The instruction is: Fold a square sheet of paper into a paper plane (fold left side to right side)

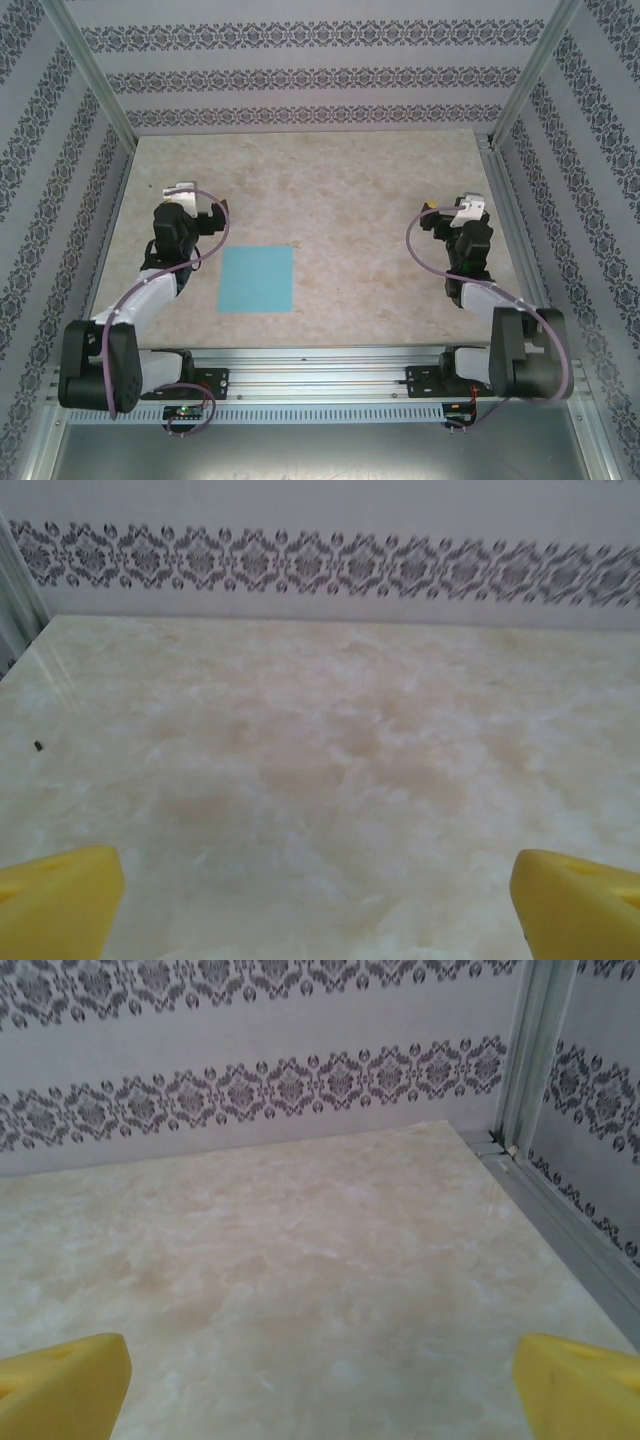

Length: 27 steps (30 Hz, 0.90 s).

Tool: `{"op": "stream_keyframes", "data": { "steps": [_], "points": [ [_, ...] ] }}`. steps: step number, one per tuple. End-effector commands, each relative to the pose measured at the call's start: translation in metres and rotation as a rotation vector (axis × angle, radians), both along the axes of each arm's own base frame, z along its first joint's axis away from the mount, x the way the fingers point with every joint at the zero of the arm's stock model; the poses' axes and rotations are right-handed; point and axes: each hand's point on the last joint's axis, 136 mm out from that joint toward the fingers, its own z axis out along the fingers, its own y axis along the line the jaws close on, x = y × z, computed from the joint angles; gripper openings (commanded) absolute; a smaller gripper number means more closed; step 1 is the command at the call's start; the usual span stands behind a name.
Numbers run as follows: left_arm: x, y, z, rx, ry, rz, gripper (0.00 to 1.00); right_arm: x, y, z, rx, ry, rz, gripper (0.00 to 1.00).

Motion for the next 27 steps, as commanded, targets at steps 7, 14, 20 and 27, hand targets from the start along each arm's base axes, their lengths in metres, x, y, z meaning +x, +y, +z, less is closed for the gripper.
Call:
{"op": "stream_keyframes", "data": {
  "steps": [7, 14, 20, 27],
  "points": [
    [-0.088, -0.061, -0.058, -0.419, 0.616, -0.134, 0.99, -0.028, 0.065, 0.011, 0.258, 0.268, 0.126, 0.98],
    [-0.131, -0.091, -0.121, -0.441, 0.910, -0.192, 0.97, -0.029, 0.119, -0.012, 0.297, 0.428, 0.203, 0.98],
    [-0.140, -0.107, -0.151, -0.478, 0.984, -0.216, 0.96, -0.024, 0.155, -0.034, 0.224, 0.525, 0.238, 0.98],
    [-0.147, -0.115, -0.165, -0.456, 1.036, -0.226, 0.96, -0.023, 0.180, -0.050, 0.162, 0.584, 0.248, 0.98]
  ]
}}
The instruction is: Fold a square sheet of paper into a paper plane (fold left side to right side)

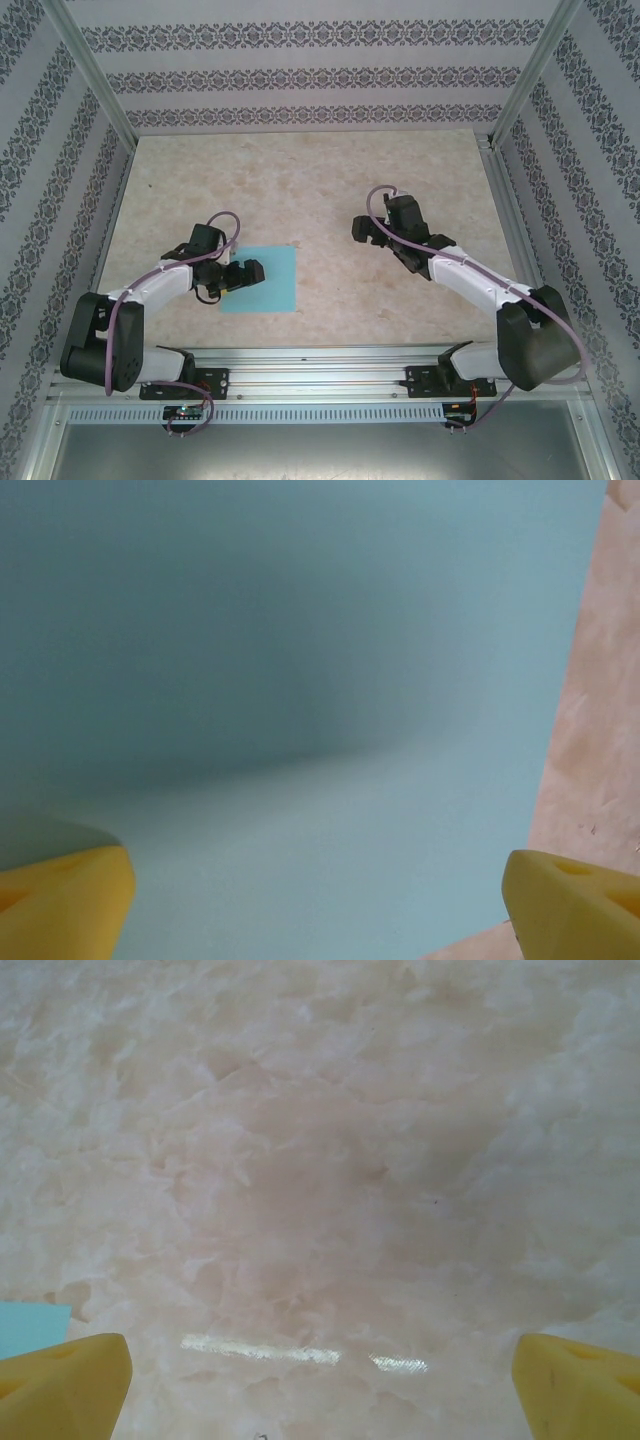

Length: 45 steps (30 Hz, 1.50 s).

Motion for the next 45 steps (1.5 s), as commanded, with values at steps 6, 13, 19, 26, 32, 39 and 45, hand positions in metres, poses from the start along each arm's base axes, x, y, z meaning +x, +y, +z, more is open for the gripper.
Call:
{"op": "stream_keyframes", "data": {
  "steps": [6, 13, 19, 26, 32, 39, 45],
  "points": [
    [-0.005, -0.026, -0.013, -0.041, 0.040, -0.029, 0.96, 0.004, 0.012, 0.001, -0.012, 0.022, -0.022, 0.98],
    [0.002, -0.055, -0.008, -0.062, 0.021, -0.075, 0.97, -0.005, 0.049, -0.010, 0.087, 0.068, 0.029, 0.92],
    [0.003, -0.069, -0.010, -0.039, 0.018, -0.110, 0.98, -0.009, 0.089, -0.036, 0.164, 0.151, 0.075, 0.87],
    [0.003, -0.072, -0.017, -0.025, 0.022, -0.109, 0.99, -0.008, 0.119, -0.065, 0.137, 0.231, 0.105, 0.83],
    [0.003, -0.067, -0.015, 0.005, 0.015, -0.111, 1.00, -0.011, 0.134, -0.080, 0.118, 0.286, 0.119, 0.81],
    [0.002, -0.066, -0.016, 0.008, 0.013, -0.112, 1.00, -0.020, 0.152, -0.097, 0.154, 0.357, 0.136, 0.78],
    [0.002, -0.066, -0.017, 0.008, 0.013, -0.115, 1.00, -0.029, 0.167, -0.104, 0.196, 0.400, 0.166, 0.72]
  ]
}}
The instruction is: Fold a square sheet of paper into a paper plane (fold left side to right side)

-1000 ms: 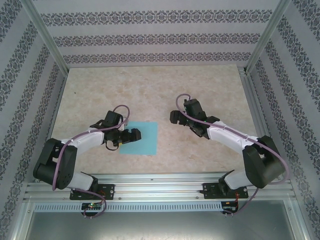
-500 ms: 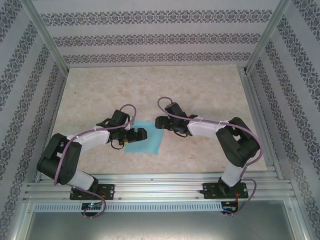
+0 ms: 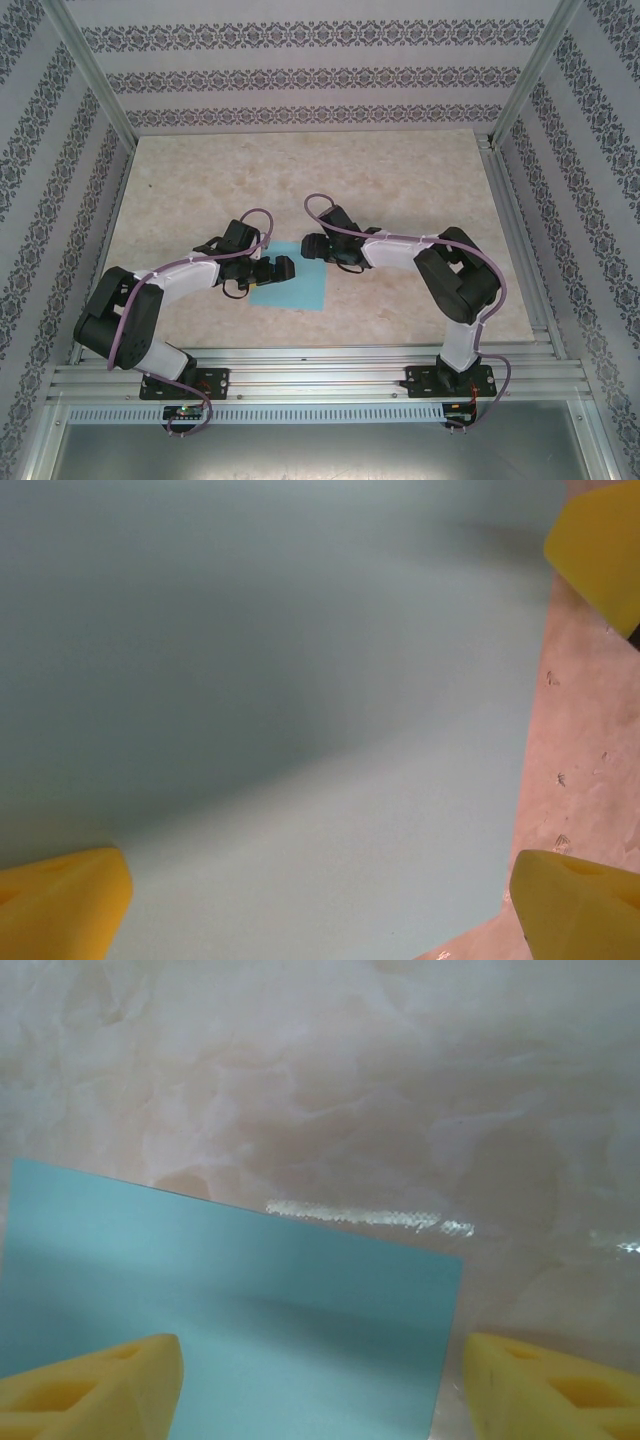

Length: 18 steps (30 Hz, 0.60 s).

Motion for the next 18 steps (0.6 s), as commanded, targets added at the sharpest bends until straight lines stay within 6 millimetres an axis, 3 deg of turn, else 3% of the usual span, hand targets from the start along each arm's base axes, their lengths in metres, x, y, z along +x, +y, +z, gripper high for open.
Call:
{"op": "stream_keyframes", "data": {
  "steps": [1, 7, 14, 18],
  "points": [
    [-0.014, 0.009, -0.020, 0.066, 0.060, 0.002, 1.00, -0.015, 0.026, -0.009, 0.069, 0.072, 0.049, 0.71],
    [-0.014, 0.009, -0.021, 0.067, 0.058, 0.000, 1.00, -0.023, 0.043, -0.009, 0.101, 0.090, 0.087, 0.64],
    [-0.012, 0.007, -0.020, 0.062, 0.053, 0.000, 1.00, -0.026, 0.052, -0.002, 0.112, 0.081, 0.111, 0.59],
    [-0.011, 0.006, -0.018, 0.052, 0.045, -0.003, 1.00, -0.024, 0.052, 0.003, 0.126, 0.066, 0.112, 0.50]
  ]
}}
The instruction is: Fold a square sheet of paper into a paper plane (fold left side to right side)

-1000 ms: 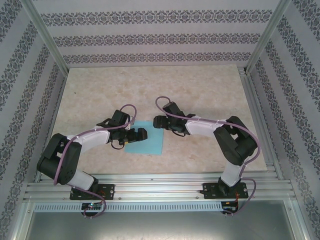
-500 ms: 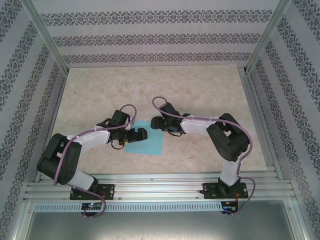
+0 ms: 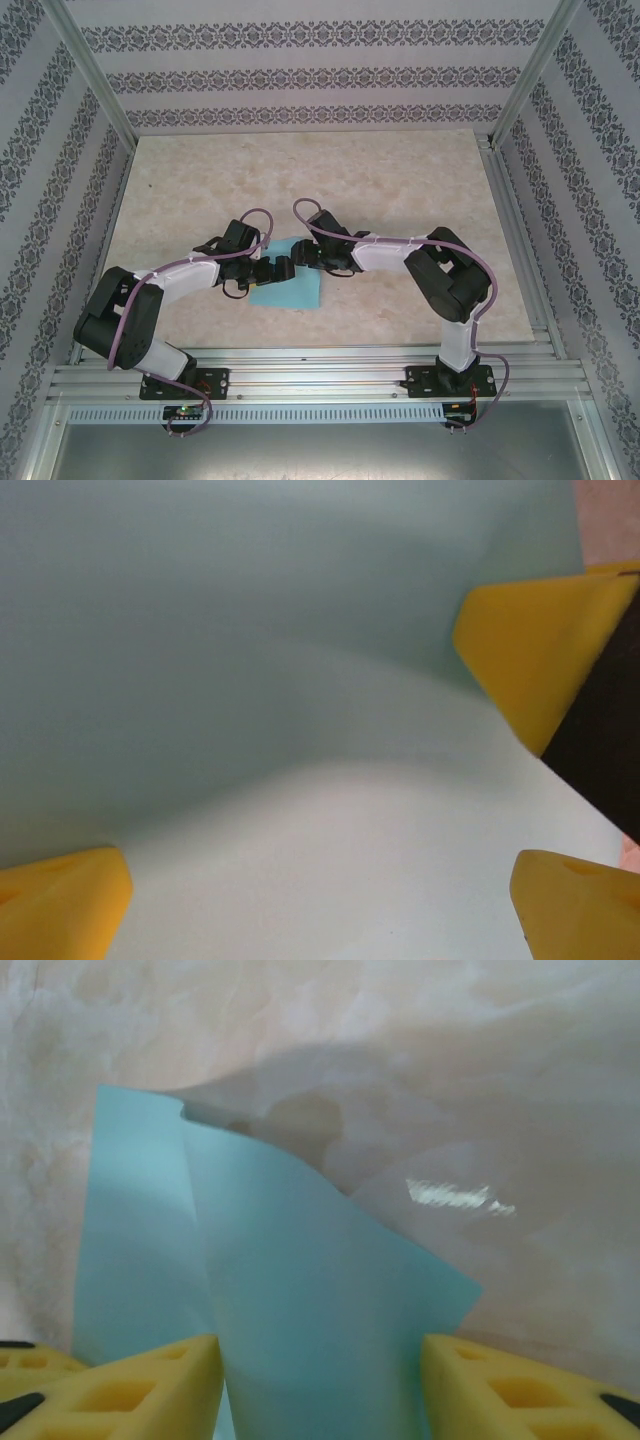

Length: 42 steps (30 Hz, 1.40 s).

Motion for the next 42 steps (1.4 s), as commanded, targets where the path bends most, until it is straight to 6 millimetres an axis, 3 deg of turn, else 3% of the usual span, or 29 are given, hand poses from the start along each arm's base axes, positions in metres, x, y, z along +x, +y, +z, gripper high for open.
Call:
{"op": "stream_keyframes", "data": {
  "steps": [1, 6, 14, 21, 27, 34, 42],
  "points": [
    [-0.011, 0.005, -0.016, 0.048, 0.040, -0.006, 1.00, -0.001, 0.011, 0.008, 0.051, 0.003, 0.029, 0.46],
    [-0.003, -0.001, 0.005, 0.015, -0.018, -0.027, 1.00, 0.002, 0.007, 0.030, 0.151, -0.017, 0.019, 0.24],
    [0.021, 0.013, 0.082, -0.102, -0.183, 0.014, 1.00, 0.005, -0.021, 0.074, 0.302, -0.067, -0.004, 0.17],
    [0.036, 0.034, 0.143, -0.305, -0.298, 0.039, 1.00, 0.006, -0.060, 0.146, 0.501, -0.146, 0.039, 0.16],
    [0.035, 0.014, 0.204, -0.534, -0.412, -0.108, 1.00, -0.010, -0.086, 0.229, 0.652, -0.251, 0.138, 0.16],
    [0.027, -0.001, 0.262, -0.681, -0.544, -0.256, 1.00, -0.046, -0.089, 0.311, 0.773, -0.339, 0.296, 0.16],
    [0.016, -0.022, 0.297, -0.733, -0.634, -0.380, 1.00, -0.071, -0.085, 0.360, 0.874, -0.383, 0.391, 0.16]
  ]
}}
